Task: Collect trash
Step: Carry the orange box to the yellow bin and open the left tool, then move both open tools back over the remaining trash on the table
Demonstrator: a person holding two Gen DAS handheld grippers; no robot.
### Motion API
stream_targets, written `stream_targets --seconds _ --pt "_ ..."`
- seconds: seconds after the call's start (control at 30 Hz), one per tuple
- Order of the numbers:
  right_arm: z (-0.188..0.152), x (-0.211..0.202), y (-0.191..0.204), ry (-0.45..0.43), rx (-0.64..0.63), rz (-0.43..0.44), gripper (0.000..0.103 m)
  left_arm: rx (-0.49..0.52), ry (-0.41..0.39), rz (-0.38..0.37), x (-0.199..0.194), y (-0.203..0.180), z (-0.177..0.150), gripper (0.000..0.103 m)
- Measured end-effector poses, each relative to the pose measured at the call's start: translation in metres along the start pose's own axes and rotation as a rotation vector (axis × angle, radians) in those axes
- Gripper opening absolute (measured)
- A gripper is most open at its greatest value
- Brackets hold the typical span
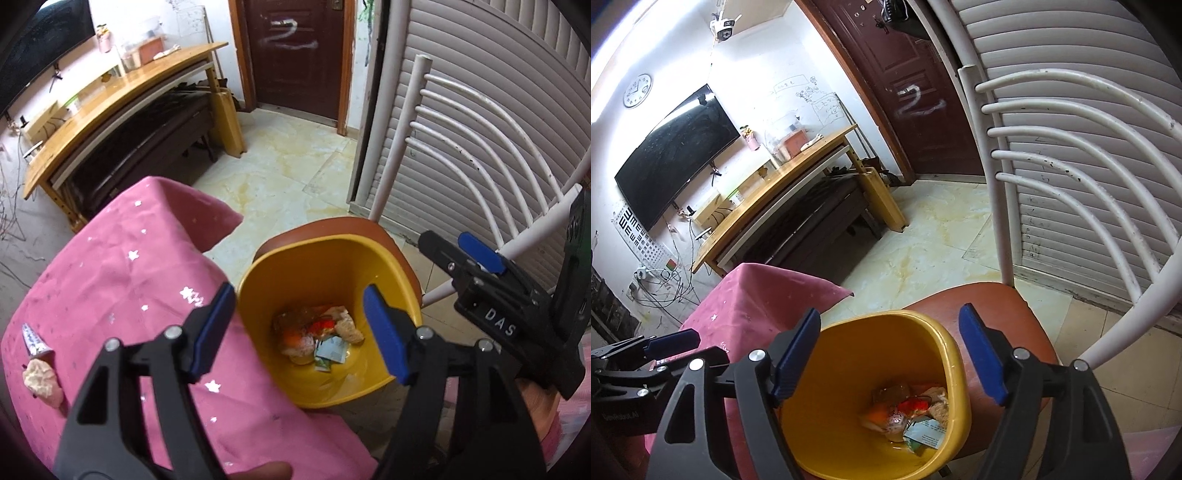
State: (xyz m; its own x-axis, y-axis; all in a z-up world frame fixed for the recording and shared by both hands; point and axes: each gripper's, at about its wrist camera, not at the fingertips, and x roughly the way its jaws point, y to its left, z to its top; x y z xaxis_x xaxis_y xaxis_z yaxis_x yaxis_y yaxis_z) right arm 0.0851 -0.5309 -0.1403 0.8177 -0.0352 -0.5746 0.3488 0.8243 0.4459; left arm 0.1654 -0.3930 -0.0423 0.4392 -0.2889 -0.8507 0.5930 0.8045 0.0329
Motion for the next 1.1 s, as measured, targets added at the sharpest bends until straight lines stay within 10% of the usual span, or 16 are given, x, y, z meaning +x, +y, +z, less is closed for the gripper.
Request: stream_targets --seconds 1.1 --pt "-0.012 0.007 0.138 0.027 -0.247 0.101 0.078 -0.34 -0.218 0.242 -0.096 0.205 -0.094 0.069"
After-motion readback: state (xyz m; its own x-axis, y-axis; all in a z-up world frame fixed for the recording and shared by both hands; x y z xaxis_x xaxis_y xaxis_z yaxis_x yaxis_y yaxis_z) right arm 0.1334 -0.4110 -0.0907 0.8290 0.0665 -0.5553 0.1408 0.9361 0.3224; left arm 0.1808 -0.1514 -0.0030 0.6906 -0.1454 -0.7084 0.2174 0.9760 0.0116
